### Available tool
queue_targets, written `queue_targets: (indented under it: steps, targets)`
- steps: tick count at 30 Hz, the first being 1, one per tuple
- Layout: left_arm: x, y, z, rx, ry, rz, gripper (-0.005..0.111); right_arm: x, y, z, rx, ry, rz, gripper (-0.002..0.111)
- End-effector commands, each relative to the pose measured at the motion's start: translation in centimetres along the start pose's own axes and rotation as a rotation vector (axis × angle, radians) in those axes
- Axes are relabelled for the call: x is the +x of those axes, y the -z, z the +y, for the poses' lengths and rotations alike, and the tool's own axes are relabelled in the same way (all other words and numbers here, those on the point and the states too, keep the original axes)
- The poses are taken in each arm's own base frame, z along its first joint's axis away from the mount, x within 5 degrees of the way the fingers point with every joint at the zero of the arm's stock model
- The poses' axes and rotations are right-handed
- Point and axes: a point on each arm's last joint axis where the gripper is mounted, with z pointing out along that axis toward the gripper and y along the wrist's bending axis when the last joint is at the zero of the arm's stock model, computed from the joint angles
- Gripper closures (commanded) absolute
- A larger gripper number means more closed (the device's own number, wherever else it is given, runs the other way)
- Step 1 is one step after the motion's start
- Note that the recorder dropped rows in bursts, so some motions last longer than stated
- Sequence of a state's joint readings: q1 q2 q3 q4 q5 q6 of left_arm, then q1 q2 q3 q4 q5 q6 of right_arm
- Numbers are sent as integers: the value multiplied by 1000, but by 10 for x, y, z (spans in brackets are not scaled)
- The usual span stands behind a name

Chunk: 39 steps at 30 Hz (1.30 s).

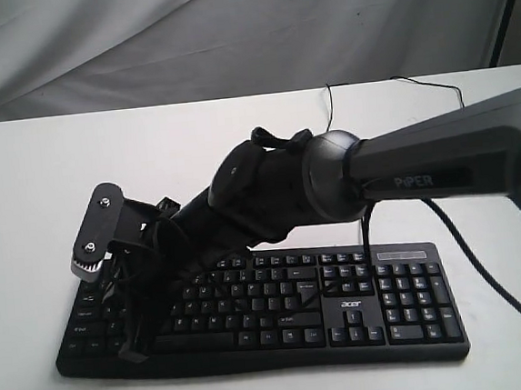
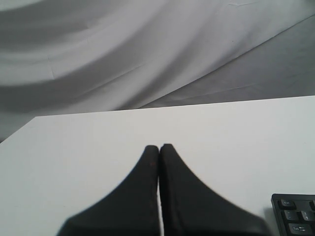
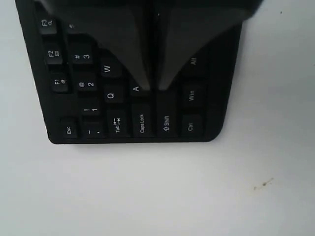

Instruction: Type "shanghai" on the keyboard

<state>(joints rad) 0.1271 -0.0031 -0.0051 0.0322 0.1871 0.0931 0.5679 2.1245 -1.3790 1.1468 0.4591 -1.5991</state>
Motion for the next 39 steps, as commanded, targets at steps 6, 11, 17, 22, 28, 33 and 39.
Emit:
queue_targets:
  steps: [6,11,17,22,28,33,39]
  targets:
    - [1,-1,0,5,3,4,106,-11,-5,3,99,41,-22,108]
    - [1,-1,0,5,3,4,106,-10,-5,2,103,38,-21,108]
    - [1,-1,0,5,3,4,106,-9,-8,2,103,39,-18,108]
    - [1,-1,0,5,3,4,106,-5,-23,-1,47,36,-9,108]
    - [1,-1,0,5,3,4,106,0,-20,-7,35,36,3,108]
    - [1,-1,0,5,3,4,106,2,-20,-7,35,52,12,108]
    - [1,-1,0,5,3,4,106,10,-28,-8,37,38,32,108]
